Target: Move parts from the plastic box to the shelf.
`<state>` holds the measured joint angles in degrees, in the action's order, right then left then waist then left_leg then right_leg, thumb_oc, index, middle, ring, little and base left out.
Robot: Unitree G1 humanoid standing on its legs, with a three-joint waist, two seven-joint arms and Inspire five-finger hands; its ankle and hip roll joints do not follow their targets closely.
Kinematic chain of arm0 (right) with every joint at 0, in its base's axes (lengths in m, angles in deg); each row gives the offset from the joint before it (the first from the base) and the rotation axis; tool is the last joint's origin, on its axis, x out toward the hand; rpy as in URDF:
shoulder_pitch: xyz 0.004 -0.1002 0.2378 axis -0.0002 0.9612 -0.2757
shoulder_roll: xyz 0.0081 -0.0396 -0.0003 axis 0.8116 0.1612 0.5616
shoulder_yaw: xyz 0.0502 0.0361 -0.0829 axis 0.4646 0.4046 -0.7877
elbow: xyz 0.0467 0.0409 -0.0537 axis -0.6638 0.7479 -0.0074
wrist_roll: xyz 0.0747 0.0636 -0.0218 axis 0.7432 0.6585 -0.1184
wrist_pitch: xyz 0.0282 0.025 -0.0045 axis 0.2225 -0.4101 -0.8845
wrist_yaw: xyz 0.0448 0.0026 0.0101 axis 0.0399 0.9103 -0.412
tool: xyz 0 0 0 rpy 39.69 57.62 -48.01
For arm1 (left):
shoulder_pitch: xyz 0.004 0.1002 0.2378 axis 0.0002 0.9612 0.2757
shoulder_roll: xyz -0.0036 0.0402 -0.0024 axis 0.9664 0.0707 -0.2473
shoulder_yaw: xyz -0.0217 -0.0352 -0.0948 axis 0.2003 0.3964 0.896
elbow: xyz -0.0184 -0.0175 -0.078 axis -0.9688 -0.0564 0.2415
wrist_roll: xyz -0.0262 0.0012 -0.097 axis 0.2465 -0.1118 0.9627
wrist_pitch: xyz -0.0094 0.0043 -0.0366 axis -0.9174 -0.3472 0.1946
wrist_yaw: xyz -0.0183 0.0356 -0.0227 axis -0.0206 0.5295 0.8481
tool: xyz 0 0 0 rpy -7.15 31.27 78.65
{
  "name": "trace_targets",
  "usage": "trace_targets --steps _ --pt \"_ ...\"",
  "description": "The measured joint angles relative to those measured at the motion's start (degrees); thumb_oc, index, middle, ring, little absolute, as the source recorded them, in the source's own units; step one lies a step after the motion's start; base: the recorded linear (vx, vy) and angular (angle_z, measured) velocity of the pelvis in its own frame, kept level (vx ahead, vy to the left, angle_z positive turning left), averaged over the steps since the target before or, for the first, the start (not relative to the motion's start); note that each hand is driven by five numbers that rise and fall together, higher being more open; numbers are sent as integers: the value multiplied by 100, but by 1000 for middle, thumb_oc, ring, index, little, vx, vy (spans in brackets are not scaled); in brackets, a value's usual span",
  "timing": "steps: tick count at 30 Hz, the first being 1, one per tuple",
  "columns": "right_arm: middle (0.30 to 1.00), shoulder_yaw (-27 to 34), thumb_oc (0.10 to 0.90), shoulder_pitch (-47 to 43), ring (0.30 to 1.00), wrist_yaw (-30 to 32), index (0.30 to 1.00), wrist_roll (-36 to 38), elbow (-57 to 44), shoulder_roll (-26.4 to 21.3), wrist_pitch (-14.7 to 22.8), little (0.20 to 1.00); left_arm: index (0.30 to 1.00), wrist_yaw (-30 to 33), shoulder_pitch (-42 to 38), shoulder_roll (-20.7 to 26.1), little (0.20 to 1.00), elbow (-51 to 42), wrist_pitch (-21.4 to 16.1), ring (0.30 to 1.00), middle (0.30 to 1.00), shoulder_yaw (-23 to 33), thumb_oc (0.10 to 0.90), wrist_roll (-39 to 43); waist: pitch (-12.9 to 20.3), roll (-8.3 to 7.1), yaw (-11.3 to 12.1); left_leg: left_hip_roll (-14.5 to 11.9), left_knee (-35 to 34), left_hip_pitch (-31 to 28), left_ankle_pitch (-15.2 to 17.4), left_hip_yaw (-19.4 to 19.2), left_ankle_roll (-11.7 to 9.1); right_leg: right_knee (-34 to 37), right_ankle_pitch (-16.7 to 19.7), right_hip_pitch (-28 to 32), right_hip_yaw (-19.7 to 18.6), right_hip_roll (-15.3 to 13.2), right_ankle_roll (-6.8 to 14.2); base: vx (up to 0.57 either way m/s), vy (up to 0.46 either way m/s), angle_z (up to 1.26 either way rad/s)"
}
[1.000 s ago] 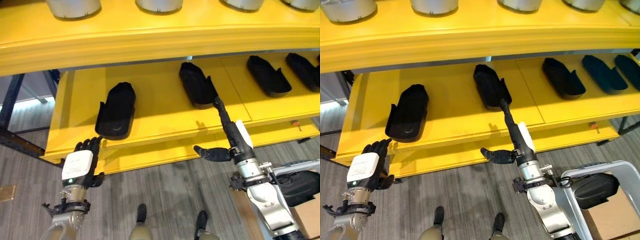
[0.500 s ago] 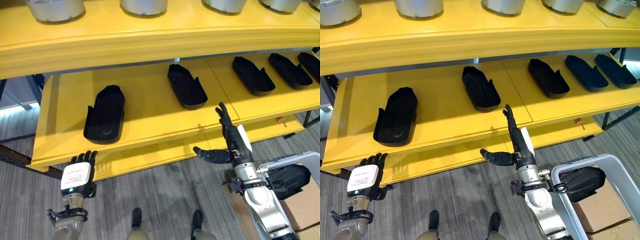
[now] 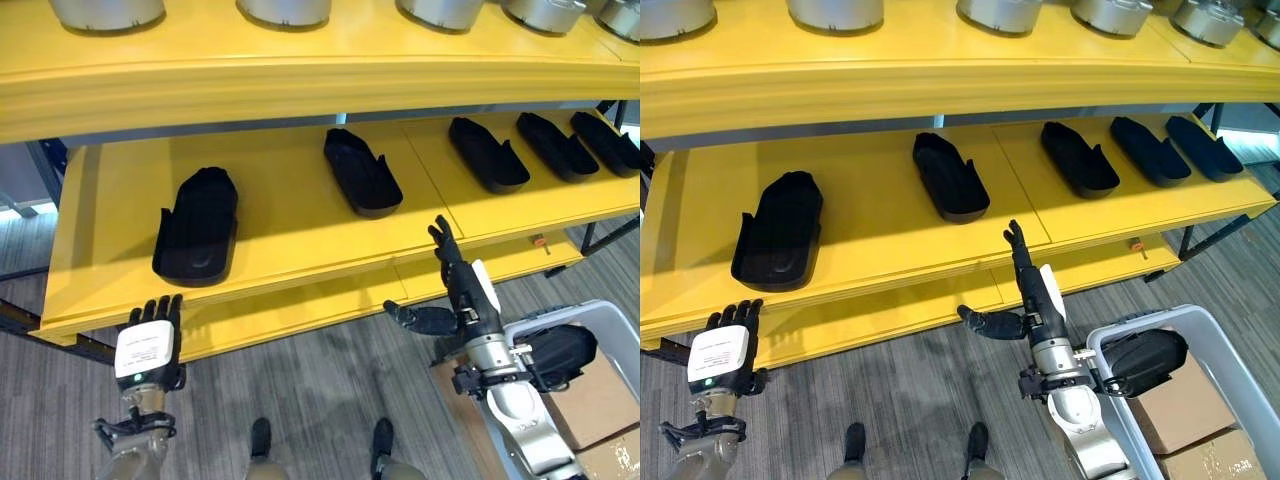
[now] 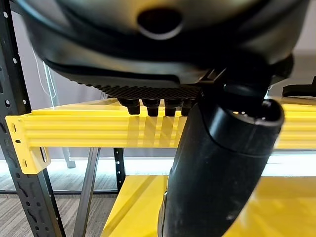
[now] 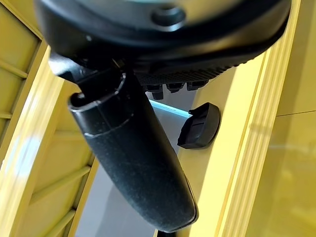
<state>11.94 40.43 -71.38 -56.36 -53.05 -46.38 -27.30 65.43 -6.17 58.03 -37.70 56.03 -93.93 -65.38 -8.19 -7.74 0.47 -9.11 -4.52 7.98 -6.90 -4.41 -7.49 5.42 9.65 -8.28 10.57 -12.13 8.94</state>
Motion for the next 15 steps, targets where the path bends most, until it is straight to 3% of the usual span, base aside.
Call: trace_targets --steps 6,15 --pt "1000 0 900 2 1000 0 1000 0 0 0 10 1000 1000 75 102 82 1000 -196 108 1000 1000 63 900 -246 -12 -40 -2 -2 -1 33 0 -18 1 1 4 -52 -27 3 3 5 4 -2" --pt "1000 3 900 4 1000 -2 1000 -3 0 9 32 1000 1000 20 92 849 1000 -715 66 1000 1000 97 900 -946 -28 -77 -20 2 -2 24 25 -81 11 2 42 -73 -58 -2 0 5 1 -2"
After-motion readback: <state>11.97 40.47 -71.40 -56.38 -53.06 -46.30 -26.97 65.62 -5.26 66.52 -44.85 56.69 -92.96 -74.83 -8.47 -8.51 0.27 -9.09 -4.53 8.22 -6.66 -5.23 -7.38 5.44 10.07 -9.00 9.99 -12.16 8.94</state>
